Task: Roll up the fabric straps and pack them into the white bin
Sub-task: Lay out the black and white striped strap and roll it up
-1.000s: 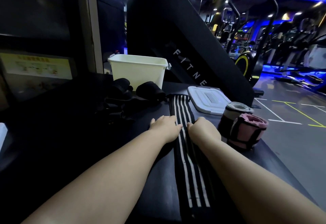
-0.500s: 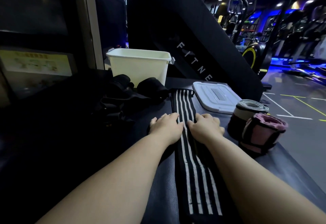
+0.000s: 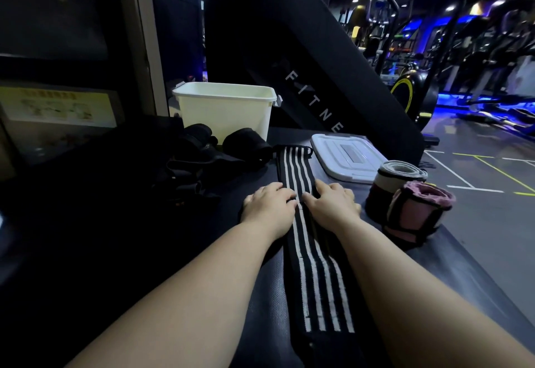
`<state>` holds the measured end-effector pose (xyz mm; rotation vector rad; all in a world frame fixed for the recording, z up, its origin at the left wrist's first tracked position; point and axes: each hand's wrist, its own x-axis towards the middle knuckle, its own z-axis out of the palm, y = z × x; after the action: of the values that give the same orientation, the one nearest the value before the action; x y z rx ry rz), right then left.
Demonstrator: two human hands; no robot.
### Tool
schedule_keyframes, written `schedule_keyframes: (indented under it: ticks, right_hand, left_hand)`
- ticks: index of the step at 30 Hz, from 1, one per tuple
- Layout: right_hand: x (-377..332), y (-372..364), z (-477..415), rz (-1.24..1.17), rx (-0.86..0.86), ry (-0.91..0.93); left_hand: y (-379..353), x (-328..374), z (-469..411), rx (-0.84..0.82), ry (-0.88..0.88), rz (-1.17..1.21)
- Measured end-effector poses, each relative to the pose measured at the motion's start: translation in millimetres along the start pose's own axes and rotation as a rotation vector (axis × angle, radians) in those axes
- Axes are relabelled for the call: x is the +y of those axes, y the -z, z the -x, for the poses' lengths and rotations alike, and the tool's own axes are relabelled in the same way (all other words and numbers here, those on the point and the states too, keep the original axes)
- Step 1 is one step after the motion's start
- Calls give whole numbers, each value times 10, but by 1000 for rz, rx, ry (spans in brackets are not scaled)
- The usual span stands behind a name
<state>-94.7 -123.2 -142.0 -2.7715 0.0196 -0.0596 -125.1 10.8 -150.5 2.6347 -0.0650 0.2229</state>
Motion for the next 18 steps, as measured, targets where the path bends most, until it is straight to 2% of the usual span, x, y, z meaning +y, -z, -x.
schedule_keyframes:
  ticks: [2, 4, 7, 9, 12, 18]
  right_hand:
    - [48, 78, 5, -62, -51, 34]
    - [123, 210, 76, -113, -185, 99]
    - [254, 454, 377, -96, -397, 208]
    - [373, 533, 619, -78, -456, 248]
    - [558, 539, 947, -139, -414, 330]
    - [838, 406, 1558, -422, -194, 529]
  left_hand:
    - [73, -3, 75, -35, -31, 5]
    - [149, -8, 159, -98, -61, 4]
    - [255, -11, 318, -236, -69, 34]
    - [302, 4, 485, -313, -95, 29]
    - [340, 13, 759, -306, -126, 66]
    - [287, -22, 1337, -177, -271, 204]
